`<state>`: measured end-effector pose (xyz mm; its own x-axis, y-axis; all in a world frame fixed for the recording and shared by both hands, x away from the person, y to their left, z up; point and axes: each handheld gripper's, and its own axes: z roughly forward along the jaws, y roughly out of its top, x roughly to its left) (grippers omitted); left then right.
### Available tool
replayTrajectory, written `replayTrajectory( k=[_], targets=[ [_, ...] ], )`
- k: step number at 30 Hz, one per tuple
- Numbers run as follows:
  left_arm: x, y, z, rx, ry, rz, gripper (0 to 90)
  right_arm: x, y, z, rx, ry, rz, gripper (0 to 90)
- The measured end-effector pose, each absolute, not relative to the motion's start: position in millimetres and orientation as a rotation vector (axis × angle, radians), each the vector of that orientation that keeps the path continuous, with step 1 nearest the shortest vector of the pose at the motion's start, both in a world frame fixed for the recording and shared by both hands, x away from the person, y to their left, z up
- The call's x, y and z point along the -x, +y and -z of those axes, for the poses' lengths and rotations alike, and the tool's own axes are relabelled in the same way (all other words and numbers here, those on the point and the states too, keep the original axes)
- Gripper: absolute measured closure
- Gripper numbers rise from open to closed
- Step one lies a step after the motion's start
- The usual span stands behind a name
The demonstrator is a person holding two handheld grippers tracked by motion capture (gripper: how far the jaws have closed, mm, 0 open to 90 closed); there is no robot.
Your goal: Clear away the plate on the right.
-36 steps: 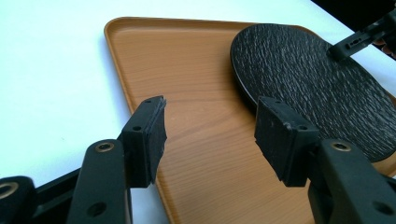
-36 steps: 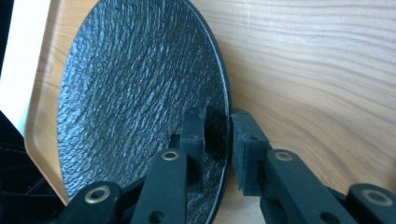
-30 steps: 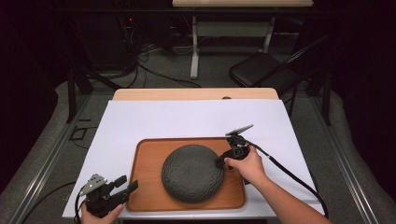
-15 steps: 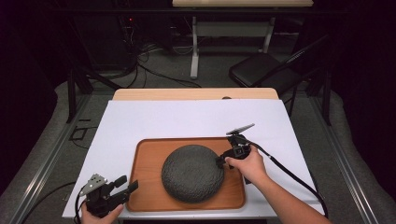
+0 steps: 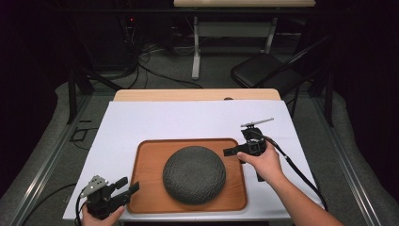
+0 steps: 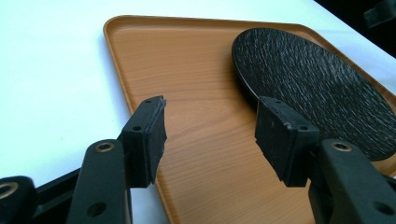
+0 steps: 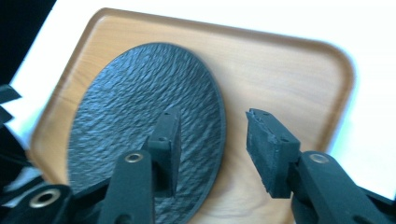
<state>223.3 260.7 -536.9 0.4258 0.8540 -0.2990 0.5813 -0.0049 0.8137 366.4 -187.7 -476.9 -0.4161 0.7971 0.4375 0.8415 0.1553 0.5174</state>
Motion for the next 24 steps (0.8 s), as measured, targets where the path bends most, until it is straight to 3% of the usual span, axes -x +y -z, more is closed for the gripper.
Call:
replayTrajectory(
  k=[11,24],
  targets=[
    [-223.0,260.4,537.0,-1.692,1.259,-0.349,43.3,-323.8,-202.6,457.5,1.617,-2.628,1.231,50.2],
    [-222.6,259.9,536.9,-1.698,1.259,-0.352,43.4,-271.7,-224.8,471.6,1.702,-2.738,1.323,51.2]
  ],
)
